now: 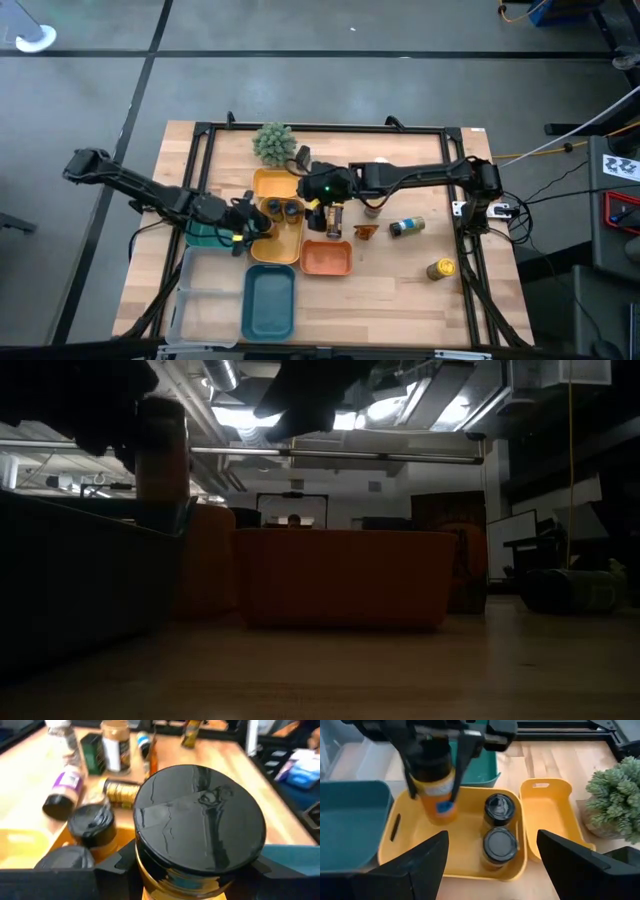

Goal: Sort spices by type
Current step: Put the black seasoning bottle into the bottom yellow bin

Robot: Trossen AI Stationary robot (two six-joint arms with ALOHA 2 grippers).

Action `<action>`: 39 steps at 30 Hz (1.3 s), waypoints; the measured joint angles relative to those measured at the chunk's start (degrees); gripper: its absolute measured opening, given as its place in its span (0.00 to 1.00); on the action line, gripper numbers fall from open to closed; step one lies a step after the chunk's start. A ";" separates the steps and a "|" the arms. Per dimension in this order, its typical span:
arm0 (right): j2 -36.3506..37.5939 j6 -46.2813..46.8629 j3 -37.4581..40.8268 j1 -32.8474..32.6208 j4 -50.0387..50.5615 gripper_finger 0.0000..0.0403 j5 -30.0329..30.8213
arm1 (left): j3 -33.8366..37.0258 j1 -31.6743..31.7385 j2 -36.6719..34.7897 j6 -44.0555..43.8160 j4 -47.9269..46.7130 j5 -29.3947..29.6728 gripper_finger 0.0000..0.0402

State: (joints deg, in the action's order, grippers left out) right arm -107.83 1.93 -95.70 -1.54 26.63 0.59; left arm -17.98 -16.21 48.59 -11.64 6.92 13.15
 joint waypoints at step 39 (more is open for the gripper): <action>-1.73 2.96 0.00 -6.73 -1.57 0.75 0.49 | -0.02 0.39 17.63 -4.93 3.28 9.72 0.45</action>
State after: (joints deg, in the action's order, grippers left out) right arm -109.56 4.89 -95.70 -8.27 25.06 1.08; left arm -18.00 -15.81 66.22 -16.57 10.20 22.87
